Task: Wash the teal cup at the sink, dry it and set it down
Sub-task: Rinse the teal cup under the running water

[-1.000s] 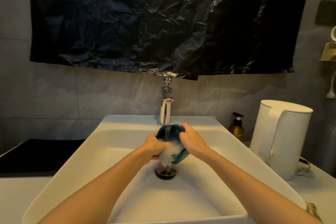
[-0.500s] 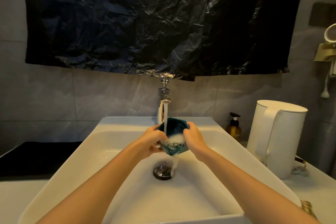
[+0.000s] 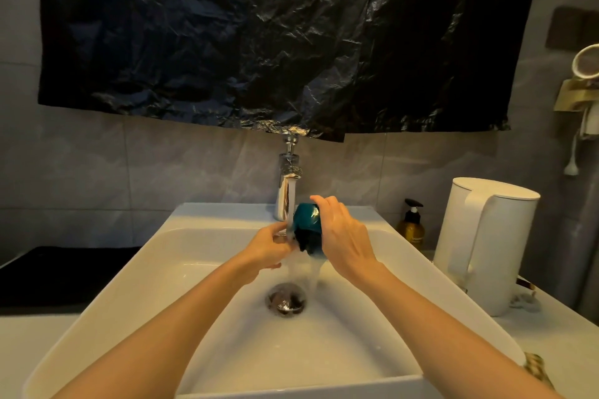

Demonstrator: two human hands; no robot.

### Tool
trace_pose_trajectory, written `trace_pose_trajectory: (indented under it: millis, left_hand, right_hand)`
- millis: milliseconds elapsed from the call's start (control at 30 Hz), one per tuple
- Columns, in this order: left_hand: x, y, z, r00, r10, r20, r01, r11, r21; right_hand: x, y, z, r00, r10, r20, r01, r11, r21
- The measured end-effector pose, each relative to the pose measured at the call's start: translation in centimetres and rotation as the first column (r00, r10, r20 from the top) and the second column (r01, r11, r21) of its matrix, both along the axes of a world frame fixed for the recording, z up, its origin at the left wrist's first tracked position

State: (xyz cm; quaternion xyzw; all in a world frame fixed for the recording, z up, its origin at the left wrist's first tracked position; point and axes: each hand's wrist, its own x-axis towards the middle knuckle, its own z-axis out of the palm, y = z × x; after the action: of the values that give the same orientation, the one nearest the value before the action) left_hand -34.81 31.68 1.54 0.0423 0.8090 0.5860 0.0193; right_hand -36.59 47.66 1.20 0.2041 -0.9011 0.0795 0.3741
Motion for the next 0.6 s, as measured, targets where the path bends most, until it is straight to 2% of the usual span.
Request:
trace_pose_trajectory:
  millis: [67,133,200,267,333,433,600]
  left_hand:
    - [0.0,0.0,-0.1,1.0,-0.001,0.004,0.001,1.0,0.009]
    - [0.0,-0.1,-0.3,1.0,-0.011,0.016,0.011,1.0,0.011]
    - [-0.1,0.0,-0.5,0.999,-0.021,0.043,0.02,0.999,0.036]
    - [-0.2,0.2,-0.5,0.995,-0.017,0.097,0.007,0.995,0.103]
    - [-0.3,0.3,-0.5,0.988,-0.007,0.157,-0.016,0.99,0.143]
    - [-0.2,-0.1,-0.6,0.969,0.015,0.246,-0.049,0.99,0.131]
    - [-0.4,-0.2,-0.7,0.94,0.179,0.291,-0.219,0.969,0.111]
  right_hand:
    - [0.3,-0.4,0.1,0.999,0.006,0.052,0.0,0.994,-0.11]
    - [0.4,-0.9,0.3,0.976,0.024,0.216,0.049,0.944,-0.328]
    - [0.3,-1.3,0.6,0.905,0.094,0.415,0.153,0.839,-0.522]
    - [0.2,-1.6,1.0,0.794,0.228,0.563,0.243,0.73,-0.639]
    - [0.3,-1.8,1.3,0.682,0.345,0.645,0.302,0.67,-0.678]
    - [1.1,-2.2,1.8,0.548,0.42,0.723,0.331,0.686,-0.649]
    - [1.7,-2.5,2.0,0.456,0.454,0.766,0.276,0.746,-0.606]
